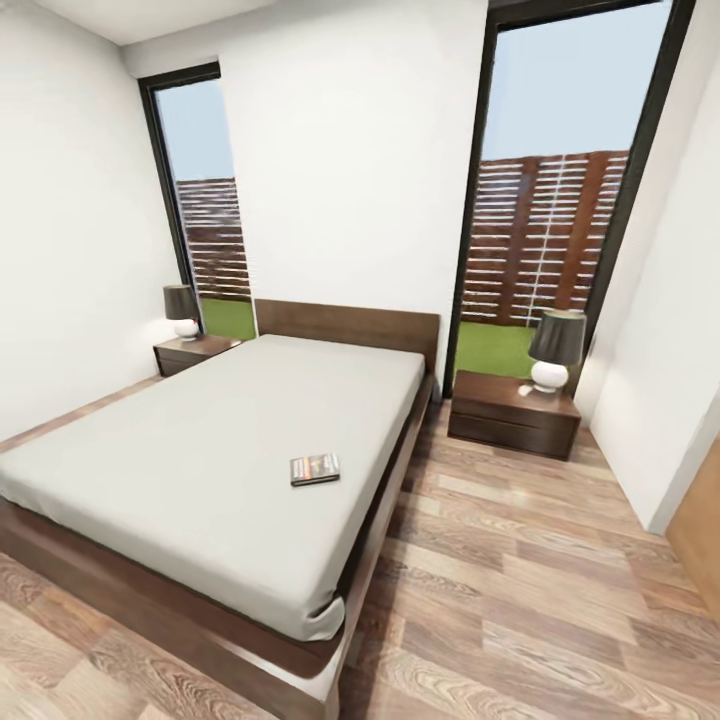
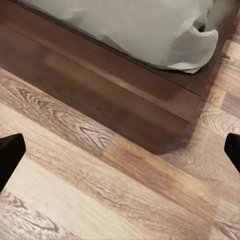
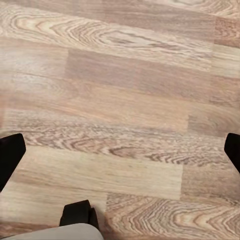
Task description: In the bedroom, move the book from the bed onto either nightstand, and place the two sandals side by side next to the bed.
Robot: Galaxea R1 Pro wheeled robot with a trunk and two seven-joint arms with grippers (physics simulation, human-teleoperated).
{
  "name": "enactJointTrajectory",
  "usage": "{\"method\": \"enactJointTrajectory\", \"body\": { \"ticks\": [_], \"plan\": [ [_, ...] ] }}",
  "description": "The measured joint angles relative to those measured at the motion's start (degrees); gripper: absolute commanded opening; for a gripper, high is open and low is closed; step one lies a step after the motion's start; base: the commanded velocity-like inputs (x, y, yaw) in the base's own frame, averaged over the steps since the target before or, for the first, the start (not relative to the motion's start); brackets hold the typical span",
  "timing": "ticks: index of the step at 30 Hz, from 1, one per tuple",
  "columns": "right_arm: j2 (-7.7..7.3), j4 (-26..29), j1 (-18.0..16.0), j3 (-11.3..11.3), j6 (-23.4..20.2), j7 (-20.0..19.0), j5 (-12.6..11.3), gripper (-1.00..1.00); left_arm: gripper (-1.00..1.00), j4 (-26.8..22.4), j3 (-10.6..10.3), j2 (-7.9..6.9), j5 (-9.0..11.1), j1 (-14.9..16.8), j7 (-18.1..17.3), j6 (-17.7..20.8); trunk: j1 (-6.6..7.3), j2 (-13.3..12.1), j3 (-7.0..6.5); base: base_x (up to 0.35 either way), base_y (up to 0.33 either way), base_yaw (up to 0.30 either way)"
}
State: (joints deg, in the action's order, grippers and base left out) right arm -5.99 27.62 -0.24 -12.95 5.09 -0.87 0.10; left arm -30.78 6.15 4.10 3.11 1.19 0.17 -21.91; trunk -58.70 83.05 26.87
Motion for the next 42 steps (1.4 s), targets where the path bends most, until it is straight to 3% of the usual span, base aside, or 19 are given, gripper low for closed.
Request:
{"method": "enactJointTrajectory", "body": {
  "ticks": [16,42],
  "plan": [
    [0.0,0.0,0.0,0.0,0.0,0.0,-0.1,1.0,1.0,0.0,0.0,0.0,0.0,0.0,0.0,-0.1,-0.02,0.0,0.0,0.242,0.0,0.031],
    [0.0,0.0,0.0,0.0,0.0,0.0,-0.1,1.0,1.0,0.0,0.0,0.0,0.0,0.0,0.0,-0.1,-0.03,0.0,0.0,0.004,0.0,0.278]
  ]
}}
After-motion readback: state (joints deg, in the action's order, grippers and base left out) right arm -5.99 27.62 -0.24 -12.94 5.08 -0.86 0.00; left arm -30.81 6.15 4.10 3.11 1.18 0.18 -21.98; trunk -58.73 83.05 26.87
